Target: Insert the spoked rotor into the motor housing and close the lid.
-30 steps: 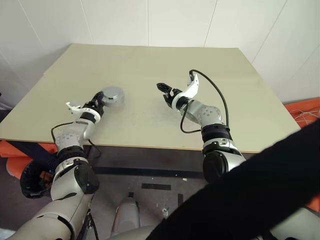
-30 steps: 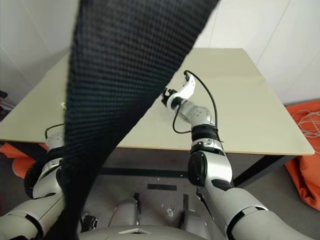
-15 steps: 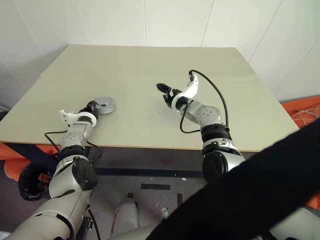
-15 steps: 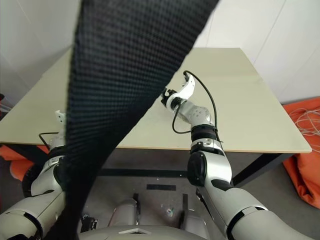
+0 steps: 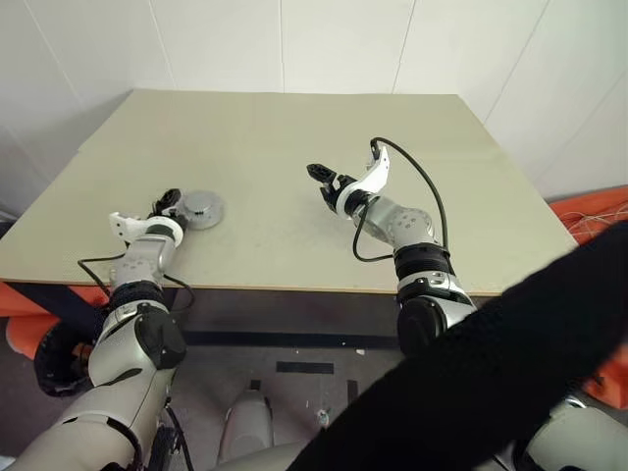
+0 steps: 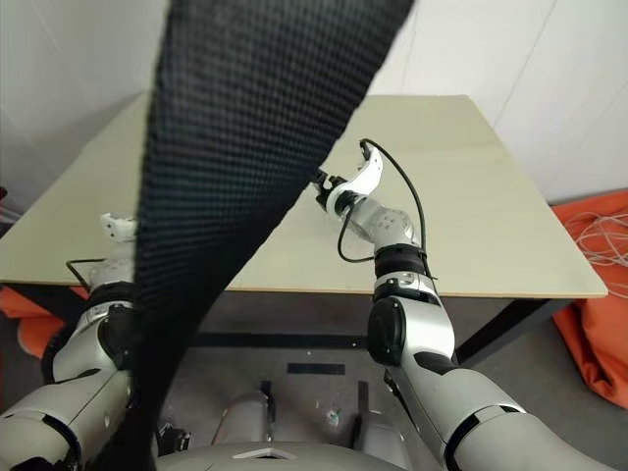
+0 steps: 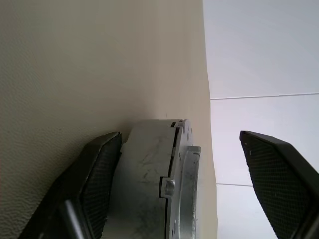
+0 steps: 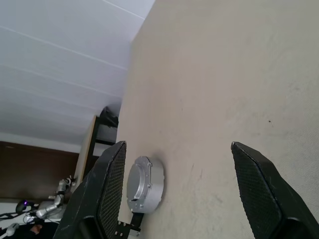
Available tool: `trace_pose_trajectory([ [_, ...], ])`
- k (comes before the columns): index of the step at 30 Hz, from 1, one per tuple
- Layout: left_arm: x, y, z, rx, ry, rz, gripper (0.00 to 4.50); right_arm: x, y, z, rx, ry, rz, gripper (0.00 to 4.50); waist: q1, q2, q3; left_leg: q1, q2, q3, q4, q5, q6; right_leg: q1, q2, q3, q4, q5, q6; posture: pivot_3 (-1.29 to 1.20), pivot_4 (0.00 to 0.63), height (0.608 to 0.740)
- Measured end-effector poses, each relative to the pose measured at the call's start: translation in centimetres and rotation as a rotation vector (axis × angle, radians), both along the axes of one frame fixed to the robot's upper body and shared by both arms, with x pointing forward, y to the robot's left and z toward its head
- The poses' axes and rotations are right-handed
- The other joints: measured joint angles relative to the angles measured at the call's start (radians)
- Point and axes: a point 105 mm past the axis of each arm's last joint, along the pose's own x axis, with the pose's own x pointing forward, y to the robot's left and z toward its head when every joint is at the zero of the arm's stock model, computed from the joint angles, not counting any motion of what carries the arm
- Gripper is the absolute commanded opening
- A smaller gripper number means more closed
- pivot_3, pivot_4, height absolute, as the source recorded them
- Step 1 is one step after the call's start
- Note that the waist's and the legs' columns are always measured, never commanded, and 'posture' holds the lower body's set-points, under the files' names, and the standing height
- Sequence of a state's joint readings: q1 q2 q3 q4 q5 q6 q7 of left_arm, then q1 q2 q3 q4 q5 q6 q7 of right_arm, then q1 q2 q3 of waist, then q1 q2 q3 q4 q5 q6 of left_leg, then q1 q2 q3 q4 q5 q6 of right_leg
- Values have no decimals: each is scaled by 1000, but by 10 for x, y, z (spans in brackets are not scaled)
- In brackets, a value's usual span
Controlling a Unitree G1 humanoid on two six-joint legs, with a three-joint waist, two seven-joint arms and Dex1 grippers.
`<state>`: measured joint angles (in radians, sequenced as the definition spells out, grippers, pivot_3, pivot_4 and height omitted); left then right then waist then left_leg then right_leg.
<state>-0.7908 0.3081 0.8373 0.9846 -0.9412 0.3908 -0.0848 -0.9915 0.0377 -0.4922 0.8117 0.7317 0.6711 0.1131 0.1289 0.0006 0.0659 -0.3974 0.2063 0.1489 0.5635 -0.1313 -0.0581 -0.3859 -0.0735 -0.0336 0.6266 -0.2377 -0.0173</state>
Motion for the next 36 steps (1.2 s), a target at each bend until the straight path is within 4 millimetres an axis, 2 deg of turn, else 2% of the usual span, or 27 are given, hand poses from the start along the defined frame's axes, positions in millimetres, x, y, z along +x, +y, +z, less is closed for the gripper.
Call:
trace_pose_trajectory([
  [5,-9,18,1,104,33,13,3857,0,-1,-4,-3,17,0,3791,-13,0,0,2,0,1,0,0,0,0,1,2,0,0,0,0,0,740],
  [11,-35,80,3,296,172,207,3857,0,-3,-11,-13,41,5,3791,-23,0,0,1,0,0,-1,0,0,0,1,2,-1,0,0,0,0,740],
  [13,-43,95,5,362,205,266,3857,0,-3,-11,-21,38,9,3791,-21,0,0,1,0,0,-1,0,0,0,1,2,-1,0,0,0,0,740],
  [15,-42,95,11,434,195,260,3857,1,-7,-12,-51,25,6,3791,-8,0,0,0,0,0,0,0,0,0,0,1,-1,0,0,0,0,740],
  [17,-35,86,19,508,150,209,3857,1,-4,-12,-89,4,22,3791,4,0,0,-1,0,1,0,0,0,0,-1,0,-1,0,-1,0,0,740],
  [19,-22,56,37,667,32,76,3857,-1,-1,-11,-184,-67,61,3791,20,-1,0,-4,1,1,1,0,0,0,-3,-2,-1,-1,-2,0,0,740],
  [21,-11,14,52,804,-107,-92,3857,-7,3,-9,-326,-206,120,3791,31,-1,-1,-7,1,1,3,0,0,0,-5,-5,-2,-1,-2,0,0,740],
  [23,-8,-17,59,870,-205,-217,3857,-14,5,-12,-437,-310,176,3791,31,-2,-1,-8,1,1,4,0,0,1,-6,-5,-2,0,-1,0,0,740],
  [25,-9,-41,64,908,-278,-314,3857,-20,-5,-19,-549,-382,203,3791,29,-2,-1,-7,1,1,6,0,0,1,-7,-4,-2,1,1,0,0,740],
  [28,-13,-56,70,944,-345,-388,3857,-20,-32,-26,-687,-435,181,3791,23,-2,-1,-7,0,1,6,0,0,1,-5,-4,0,1,0,0,0,740],
  [32,-19,-66,72,1034,-398,-478,3857,-18,-67,-20,-832,-519,133,3791,18,-2,-1,-5,0,1,7,0,0,1,-3,-2,0,1,-2,0,0,740],
  [36,-24,-70,67,1146,-420,-532,3857,-16,-84,-11,-940,-598,97,3791,14,-2,-1,-5,1,1,7,0,0,0,-2,-1,0,2,-3,0,0,740],
])
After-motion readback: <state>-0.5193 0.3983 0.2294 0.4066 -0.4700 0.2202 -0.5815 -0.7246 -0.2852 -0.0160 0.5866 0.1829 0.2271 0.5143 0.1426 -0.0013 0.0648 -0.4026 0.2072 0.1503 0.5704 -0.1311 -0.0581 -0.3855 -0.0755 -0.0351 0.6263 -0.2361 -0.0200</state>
